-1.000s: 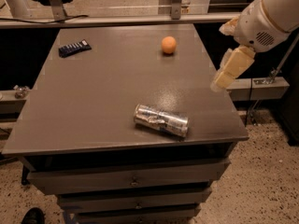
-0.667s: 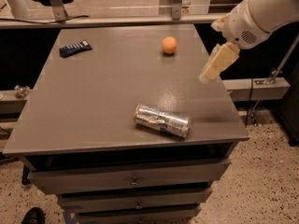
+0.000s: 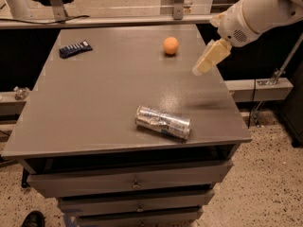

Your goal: Move orange near rxbar blueberry

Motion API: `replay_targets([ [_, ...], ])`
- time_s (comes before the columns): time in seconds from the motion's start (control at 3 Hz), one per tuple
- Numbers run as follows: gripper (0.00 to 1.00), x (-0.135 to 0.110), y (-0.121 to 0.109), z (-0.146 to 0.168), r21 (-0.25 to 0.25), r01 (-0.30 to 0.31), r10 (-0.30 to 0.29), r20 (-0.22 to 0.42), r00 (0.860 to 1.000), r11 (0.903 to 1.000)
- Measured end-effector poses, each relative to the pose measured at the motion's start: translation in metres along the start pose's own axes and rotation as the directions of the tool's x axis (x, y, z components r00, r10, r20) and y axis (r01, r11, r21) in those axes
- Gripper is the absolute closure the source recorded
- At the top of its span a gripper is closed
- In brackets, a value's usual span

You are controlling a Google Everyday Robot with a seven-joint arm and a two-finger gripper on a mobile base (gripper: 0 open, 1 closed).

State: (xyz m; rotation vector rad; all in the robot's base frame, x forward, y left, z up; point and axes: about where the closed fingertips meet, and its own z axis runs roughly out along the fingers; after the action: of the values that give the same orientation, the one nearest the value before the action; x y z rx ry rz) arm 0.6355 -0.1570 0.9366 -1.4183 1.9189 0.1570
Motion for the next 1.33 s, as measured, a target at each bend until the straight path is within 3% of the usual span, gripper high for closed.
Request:
replay_targets([
  [0.33, 0.0, -0.01, -0.013, 0.011, 0.035, -0.024, 0.022, 0.053, 0.998, 0.9991],
  [0.67, 0.0, -0.019, -0.04, 0.026, 0.076, -0.087, 0.075, 0.142, 0.987, 0.9933],
  [1.33, 0.0, -0.026, -0.087, 0.075, 0.063, -0.232, 0.204, 0.292, 0.934, 0.9708],
])
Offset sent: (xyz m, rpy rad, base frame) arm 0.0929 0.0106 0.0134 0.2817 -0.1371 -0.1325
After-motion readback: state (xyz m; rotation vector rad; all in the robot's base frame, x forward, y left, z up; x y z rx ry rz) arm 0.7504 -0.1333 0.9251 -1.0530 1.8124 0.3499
